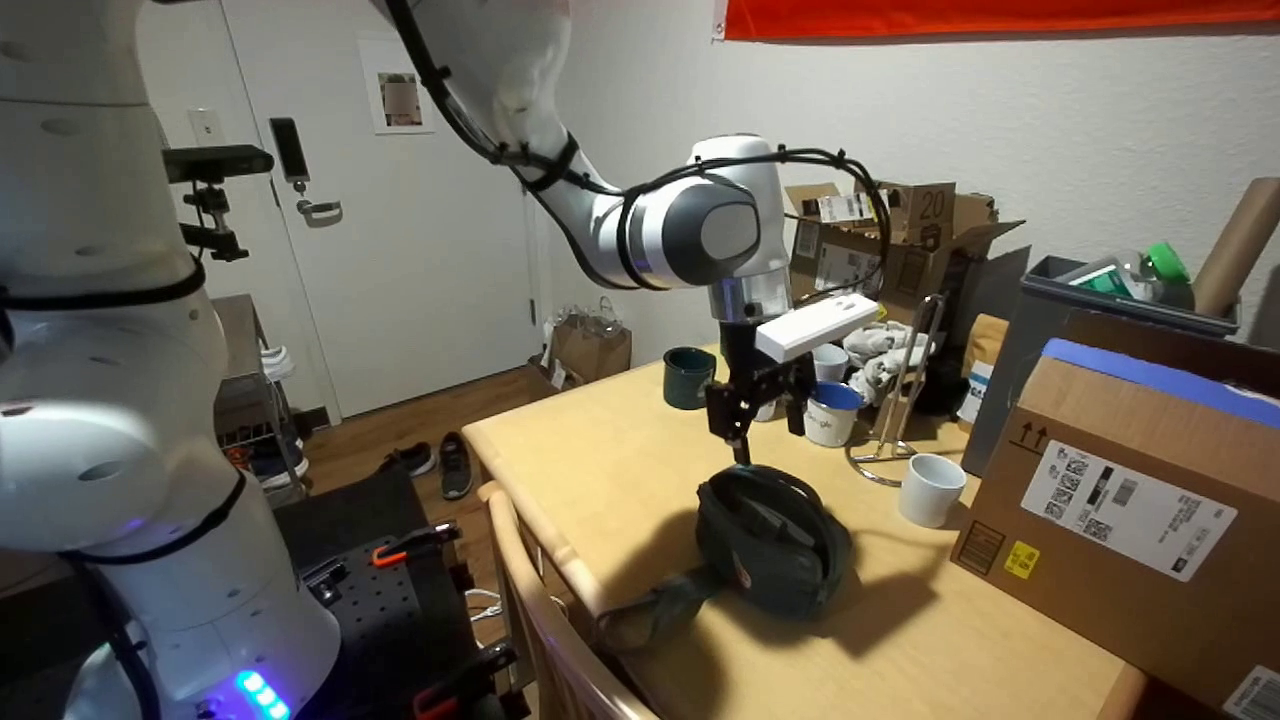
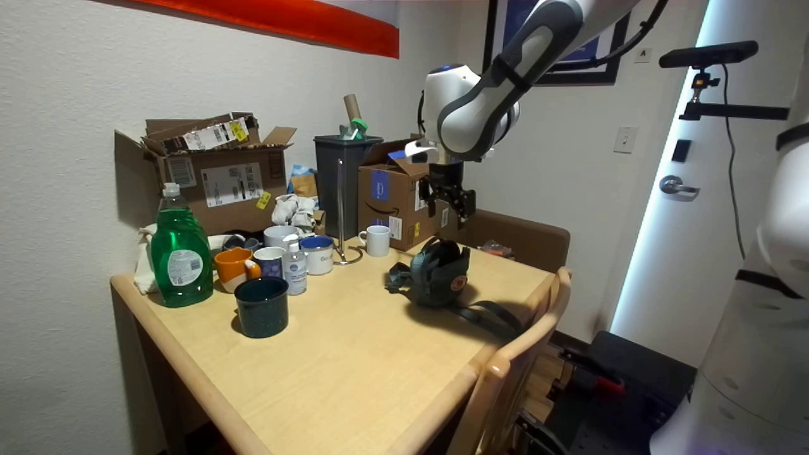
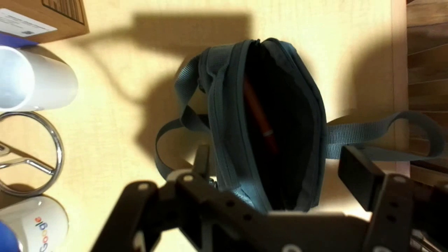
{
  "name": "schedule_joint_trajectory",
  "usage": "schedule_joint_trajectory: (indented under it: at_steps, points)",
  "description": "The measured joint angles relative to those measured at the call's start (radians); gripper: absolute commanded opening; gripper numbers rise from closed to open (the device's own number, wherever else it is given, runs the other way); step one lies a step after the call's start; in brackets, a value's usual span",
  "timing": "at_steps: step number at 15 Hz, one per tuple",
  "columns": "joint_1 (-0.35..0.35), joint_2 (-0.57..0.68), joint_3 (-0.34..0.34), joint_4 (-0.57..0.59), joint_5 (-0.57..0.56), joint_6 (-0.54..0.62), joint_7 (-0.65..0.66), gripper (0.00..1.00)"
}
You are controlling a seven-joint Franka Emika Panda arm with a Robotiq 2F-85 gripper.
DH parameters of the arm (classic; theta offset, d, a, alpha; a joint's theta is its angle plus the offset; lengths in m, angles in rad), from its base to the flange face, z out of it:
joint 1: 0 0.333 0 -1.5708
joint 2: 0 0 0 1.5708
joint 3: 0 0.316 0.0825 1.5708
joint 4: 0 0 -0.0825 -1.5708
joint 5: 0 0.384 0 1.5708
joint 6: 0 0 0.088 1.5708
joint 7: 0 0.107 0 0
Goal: Put the orange sharpie in the bag
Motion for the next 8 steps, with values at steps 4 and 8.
schedule_joint_trajectory:
  at_steps: [4,8]
  points:
    - [0.026,-0.077,0.005,-0.045,-0.056,-0.001,0.088,1.00]
    - [0.051,-0.125,0.021,-0.075,-0.073,-0.016,0.172,1.00]
